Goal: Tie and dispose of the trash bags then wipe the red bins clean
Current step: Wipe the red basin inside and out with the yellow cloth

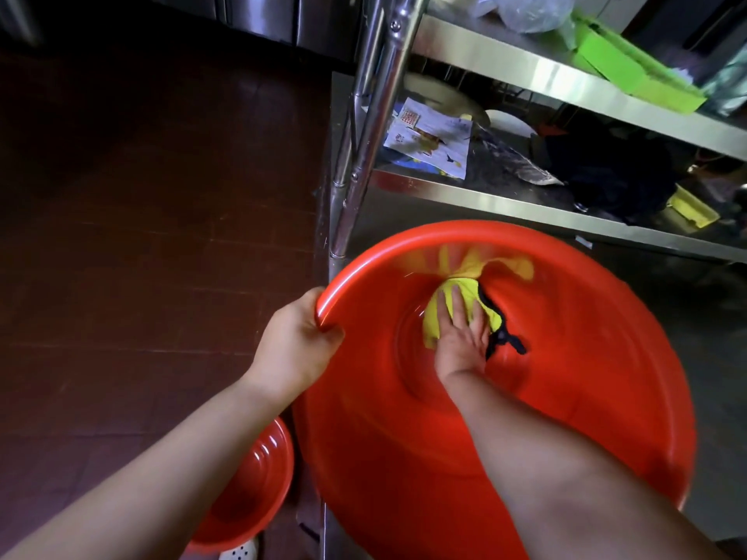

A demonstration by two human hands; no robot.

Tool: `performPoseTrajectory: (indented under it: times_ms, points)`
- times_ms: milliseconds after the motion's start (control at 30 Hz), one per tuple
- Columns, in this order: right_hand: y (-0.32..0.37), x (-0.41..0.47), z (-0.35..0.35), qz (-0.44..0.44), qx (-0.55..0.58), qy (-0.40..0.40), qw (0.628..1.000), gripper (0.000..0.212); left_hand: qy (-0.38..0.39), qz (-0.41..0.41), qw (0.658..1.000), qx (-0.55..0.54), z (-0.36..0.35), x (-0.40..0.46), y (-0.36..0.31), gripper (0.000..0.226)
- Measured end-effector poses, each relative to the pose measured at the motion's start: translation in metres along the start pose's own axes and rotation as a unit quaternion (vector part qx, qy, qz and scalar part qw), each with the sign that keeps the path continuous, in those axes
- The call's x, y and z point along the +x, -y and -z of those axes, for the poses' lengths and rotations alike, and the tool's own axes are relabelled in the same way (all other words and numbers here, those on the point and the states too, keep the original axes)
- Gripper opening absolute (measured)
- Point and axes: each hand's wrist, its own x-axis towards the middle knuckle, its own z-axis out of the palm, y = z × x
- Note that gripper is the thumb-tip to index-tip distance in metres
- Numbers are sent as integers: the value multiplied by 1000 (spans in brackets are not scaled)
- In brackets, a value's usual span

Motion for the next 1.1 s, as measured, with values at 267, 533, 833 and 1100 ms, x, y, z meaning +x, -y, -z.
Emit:
performPoseTrajectory:
  times_ms: [267,533,833,1100]
  points:
    - [-11,-32,-6,-215,69,2,974,90,-24,25,999,-39,3,-7,7,34]
    - [38,-58,-9,-409,297,67,860,56,-11,-10,999,-51,-2,-14,0,24]
    - [78,-47,20,-343,509,135,778,23,-18,33,997,-72,1,3,-1,32]
    - [61,-85,147,69,424,-191,883,69,15,29,998,-60,3,19,-15,34]
